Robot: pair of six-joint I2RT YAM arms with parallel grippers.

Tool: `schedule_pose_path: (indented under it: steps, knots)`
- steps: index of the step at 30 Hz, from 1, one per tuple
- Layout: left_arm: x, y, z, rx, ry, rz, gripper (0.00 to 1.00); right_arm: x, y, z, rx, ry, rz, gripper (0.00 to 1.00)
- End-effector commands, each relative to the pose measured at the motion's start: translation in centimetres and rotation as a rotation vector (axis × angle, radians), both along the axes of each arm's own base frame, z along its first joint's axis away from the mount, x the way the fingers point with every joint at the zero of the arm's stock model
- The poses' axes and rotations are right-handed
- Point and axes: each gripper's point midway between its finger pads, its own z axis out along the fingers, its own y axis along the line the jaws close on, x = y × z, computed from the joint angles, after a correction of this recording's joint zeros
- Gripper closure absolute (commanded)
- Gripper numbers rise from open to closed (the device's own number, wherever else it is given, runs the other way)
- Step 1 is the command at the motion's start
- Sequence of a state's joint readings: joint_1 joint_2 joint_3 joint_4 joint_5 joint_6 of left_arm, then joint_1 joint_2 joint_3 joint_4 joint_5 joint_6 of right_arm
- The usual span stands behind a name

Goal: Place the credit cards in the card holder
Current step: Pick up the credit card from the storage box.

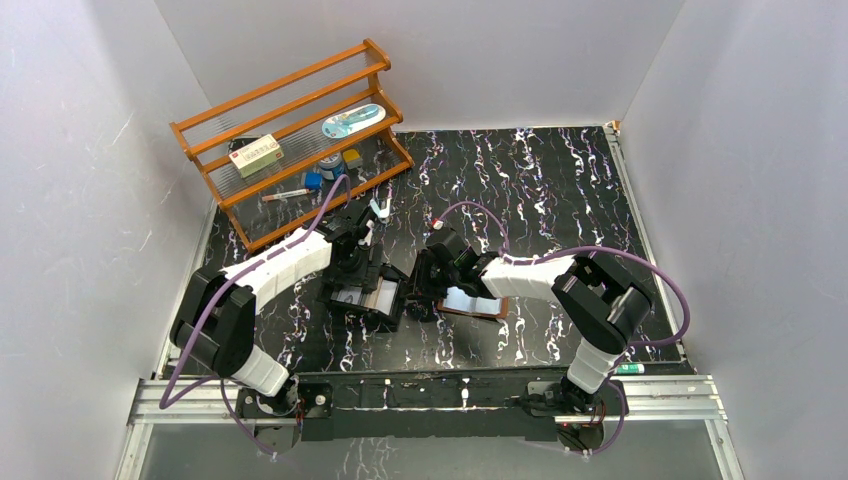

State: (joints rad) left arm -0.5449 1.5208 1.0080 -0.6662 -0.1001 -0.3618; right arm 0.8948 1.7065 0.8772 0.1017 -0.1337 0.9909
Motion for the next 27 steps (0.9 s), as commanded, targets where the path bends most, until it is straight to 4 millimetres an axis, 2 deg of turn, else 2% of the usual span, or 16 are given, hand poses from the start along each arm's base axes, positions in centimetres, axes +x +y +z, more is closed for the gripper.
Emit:
schedule_pose_path:
  steps: [1,4,8,14,23,27]
  knots:
    - [0.0,0.3,0.2,0.003,-0.001,-0.005,0.34,0.6,1.2,1.3,0.025,-0.039,0.013,0.68]
    - [0.2,0.3,0.5,0.000,-0.012,-0.007,0.40,0.6,1.3,1.3,0.025,-0.041,0.014,0.68]
    - [0.3,0.2,0.9,-0.003,-0.019,-0.009,0.54,0.6,1.3,1.2,0.024,-0.039,0.016,0.68]
    - [0.2,0.3,1.1,0.003,-0.014,-0.008,0.67,0.5,1.3,1.0,0.021,-0.035,0.021,0.68]
    - [1.2,0.5,4.0,0.011,-0.073,0.005,0.95,0.6,1.6,1.1,0.028,-0.043,0.031,0.68]
    - [1.7,0.7,5.5,0.018,-0.102,0.016,1.00,0.8,2.1,1.6,0.043,-0.056,0.043,0.68]
